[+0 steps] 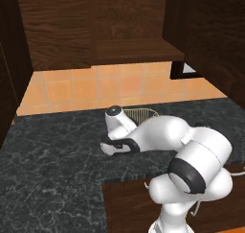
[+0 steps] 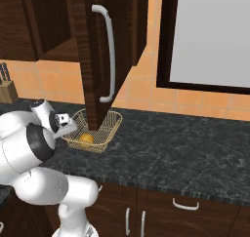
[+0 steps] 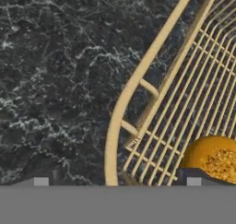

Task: Open the cabinet, pick up the bread from the cabinet and place it in the basket. Then move the basket to the dining counter.

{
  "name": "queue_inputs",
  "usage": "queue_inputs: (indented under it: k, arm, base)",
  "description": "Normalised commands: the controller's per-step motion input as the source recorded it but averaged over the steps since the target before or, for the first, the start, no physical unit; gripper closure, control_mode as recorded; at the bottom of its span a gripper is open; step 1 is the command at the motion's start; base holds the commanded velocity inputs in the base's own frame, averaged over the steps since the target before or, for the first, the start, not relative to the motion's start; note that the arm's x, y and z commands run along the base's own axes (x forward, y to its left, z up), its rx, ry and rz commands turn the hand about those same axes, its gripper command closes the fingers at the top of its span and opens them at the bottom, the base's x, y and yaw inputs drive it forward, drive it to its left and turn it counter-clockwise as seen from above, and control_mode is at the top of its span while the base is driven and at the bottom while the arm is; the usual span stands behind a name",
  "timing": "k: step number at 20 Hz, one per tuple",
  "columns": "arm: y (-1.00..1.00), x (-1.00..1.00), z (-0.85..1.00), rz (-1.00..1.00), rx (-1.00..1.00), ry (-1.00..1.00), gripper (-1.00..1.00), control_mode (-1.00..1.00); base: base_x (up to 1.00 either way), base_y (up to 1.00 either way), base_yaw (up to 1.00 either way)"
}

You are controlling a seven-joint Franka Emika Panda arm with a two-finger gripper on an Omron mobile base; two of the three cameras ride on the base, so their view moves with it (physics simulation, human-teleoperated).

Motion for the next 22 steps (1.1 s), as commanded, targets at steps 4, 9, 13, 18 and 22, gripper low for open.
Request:
queue_inputs:
  k: [4, 9, 13, 18, 22]
  arm:
    - [0.0, 0.18, -0.24, 0.05, 0.0, 0.0, -1.0, -1.0]
    - [-0.01, 0.0, -0.04, 0.05, 0.0, 0.0, -1.0, -1.0]
    - [0.0, 0.0, -0.03, 0.04, 0.0, 0.0, 1.0, -1.0]
    - [-0.01, 0.0, 0.0, 0.01, 0.0, 0.0, 1.0, -1.0]
    - [-0.09, 0.0, 0.0, 0.0, 0.0, 0.01, 1.0, -1.0]
  base:
    - [0.0, 0.0, 0.0]
    - [0.0, 0.0, 0.0]
    - [0.0, 0.0, 0.0]
    - [0.0, 0.0, 0.0]
    - [0.0, 0.0, 0.0]
